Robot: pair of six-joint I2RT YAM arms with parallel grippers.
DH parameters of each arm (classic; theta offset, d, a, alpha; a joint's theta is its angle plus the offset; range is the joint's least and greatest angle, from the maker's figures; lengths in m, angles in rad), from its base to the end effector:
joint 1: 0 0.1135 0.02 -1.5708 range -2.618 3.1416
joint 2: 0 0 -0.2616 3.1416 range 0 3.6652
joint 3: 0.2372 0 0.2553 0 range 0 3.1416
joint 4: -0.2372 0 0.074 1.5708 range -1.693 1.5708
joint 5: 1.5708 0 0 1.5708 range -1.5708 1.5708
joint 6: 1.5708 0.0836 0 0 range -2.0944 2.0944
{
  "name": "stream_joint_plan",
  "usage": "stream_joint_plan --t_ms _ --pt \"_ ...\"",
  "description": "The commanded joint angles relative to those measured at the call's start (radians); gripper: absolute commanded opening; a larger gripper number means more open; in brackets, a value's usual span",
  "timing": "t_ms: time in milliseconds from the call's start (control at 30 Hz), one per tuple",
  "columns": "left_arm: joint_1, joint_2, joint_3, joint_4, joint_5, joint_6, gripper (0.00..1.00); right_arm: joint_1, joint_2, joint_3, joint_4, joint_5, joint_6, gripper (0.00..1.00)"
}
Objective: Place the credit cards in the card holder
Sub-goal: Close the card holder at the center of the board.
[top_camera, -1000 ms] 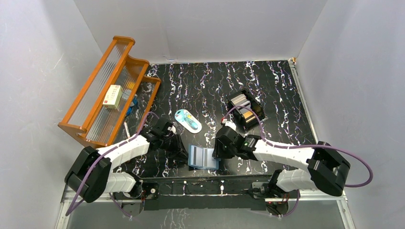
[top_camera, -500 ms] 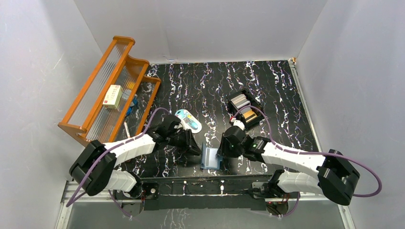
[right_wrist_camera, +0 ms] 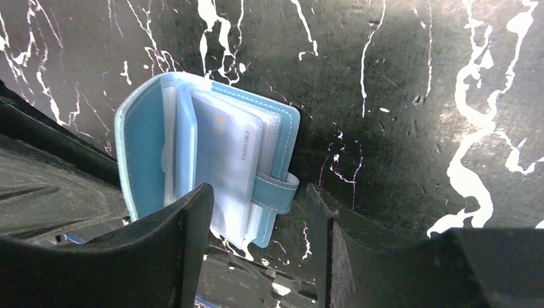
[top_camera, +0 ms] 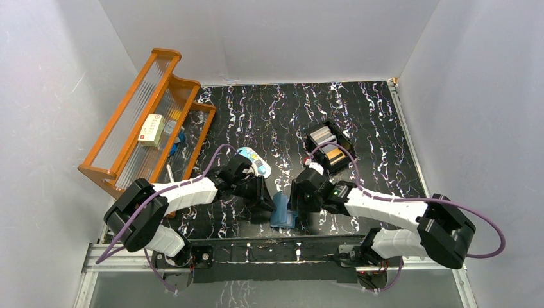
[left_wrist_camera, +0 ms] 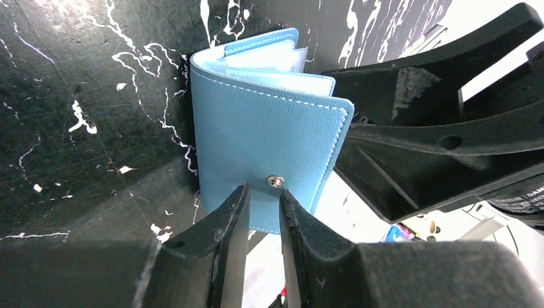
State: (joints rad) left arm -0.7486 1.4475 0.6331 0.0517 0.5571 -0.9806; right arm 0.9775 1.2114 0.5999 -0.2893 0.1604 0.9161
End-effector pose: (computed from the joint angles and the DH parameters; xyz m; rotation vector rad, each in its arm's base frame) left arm 0.1945 -0.2410 0.1337 0.0154 2.7074 -1.3730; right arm 0.1580 0.2104 0.1424 -0.0070 2.5603 0.6028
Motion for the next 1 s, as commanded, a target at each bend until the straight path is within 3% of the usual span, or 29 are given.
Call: stream_joint_plan --t_ms 0,167,300,433,533,700,833,967 --pt "-0.004 -0.019 0.015 -0.015 -0.012 0.012 0.22 0.009 0.008 0.044 0.005 0.001 0.001 0.63" --pt "-0.003 -0.011 0.025 -0.039 -0.023 0.031 0.22 0.008 -0.069 0.051 -0.035 0.057 -0.028 0.6" --pt "-0.003 -0.013 0.05 -0.079 -0.038 0.054 0.23 -0.002 -0.114 0.05 0.001 0.044 -0.253 0.49" --pt "-0.004 -0.007 0.097 -0.139 -0.067 0.082 0.3 -0.015 -0.102 0.095 -0.018 0.029 -0.406 0.51" --pt "-0.006 0.023 0.109 -0.121 -0.06 0.068 0.31 -0.071 -0.079 0.1 -0.057 -0.028 -0.335 0.52" --pt "-0.021 0.07 0.121 -0.073 -0.057 0.049 0.27 -0.118 -0.165 -0.059 0.075 -0.082 -0.206 0.48" --pt "-0.022 0.085 0.184 -0.242 -0.165 0.108 0.26 -0.127 -0.169 -0.115 0.141 -0.15 -0.221 0.48" --pt "-0.019 0.079 0.206 -0.311 -0.218 0.114 0.27 -0.121 -0.068 -0.123 0.215 -0.274 -0.225 0.46"
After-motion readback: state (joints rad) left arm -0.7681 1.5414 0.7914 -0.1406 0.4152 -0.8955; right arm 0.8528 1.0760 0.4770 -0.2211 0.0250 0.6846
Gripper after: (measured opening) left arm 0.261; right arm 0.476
